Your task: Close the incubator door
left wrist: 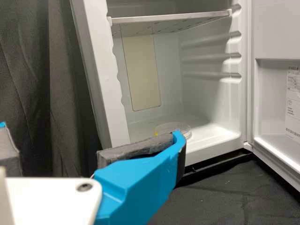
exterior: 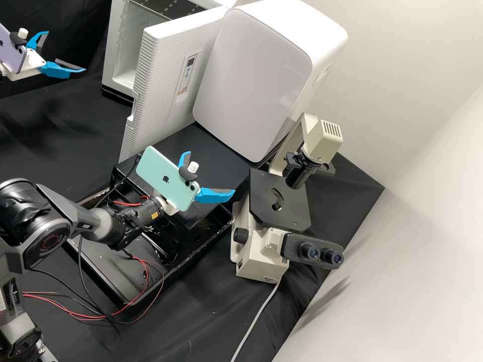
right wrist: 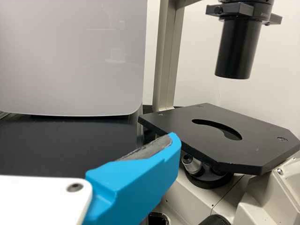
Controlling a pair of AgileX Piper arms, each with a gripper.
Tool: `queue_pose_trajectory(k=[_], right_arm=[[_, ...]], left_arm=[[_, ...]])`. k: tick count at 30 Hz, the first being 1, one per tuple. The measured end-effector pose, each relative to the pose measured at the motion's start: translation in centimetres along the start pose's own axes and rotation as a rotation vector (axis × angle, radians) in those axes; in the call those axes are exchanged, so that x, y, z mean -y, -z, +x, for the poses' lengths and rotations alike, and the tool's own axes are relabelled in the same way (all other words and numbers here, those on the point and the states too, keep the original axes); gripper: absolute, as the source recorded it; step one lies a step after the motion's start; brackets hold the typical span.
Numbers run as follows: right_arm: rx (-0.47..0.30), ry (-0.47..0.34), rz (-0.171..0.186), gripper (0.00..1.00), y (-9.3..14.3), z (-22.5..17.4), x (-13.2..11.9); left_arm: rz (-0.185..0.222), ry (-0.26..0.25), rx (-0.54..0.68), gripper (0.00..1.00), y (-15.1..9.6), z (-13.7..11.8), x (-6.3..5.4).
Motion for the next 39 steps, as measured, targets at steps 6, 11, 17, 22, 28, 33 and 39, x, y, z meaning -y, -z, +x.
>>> queue_pose_trajectory(k=[6, 11, 17, 22, 28, 33, 39], right_arm=[[0.000, 0.000, 0.000, 1.00, 0.0, 0.0, 0.0], [0.000, 0.000, 0.000, 1.00, 0.0, 0.0, 0.0], [-0.023, -0.021, 0.000, 0.00, 0.2, 0.0, -0.2], [-0.078, -0.042, -0.003, 0.00, 1.4, 0.6, -0.4], [-0.174, -0.086, -0.016, 0.00, 4.0, 2.4, -1.4], [-0.230, -0.118, -0.053, 0.00, 5.8, 4.2, -1.7], [-0.278, -0.156, -0.072, 0.00, 7.6, 6.0, -2.6]], left_arm=[[0.000, 0.000, 0.000, 1.00, 0.0, 0.0, 0.0], [0.000, 0.000, 0.000, 1.00, 0.0, 0.0, 0.0], [0.000, 0.000, 0.000, 1.00, 0.0, 0.0, 0.0], [0.000, 0.000, 0.000, 1.00, 0.0, 0.0, 0.0], [0.000, 0.000, 0.000, 1.00, 0.0, 0.0, 0.0], [0.000, 0.000, 0.000, 1.00, 0.0, 0.0, 0.0], [0.000, 0.000, 0.000, 1.00, 0.0, 0.0, 0.0]])
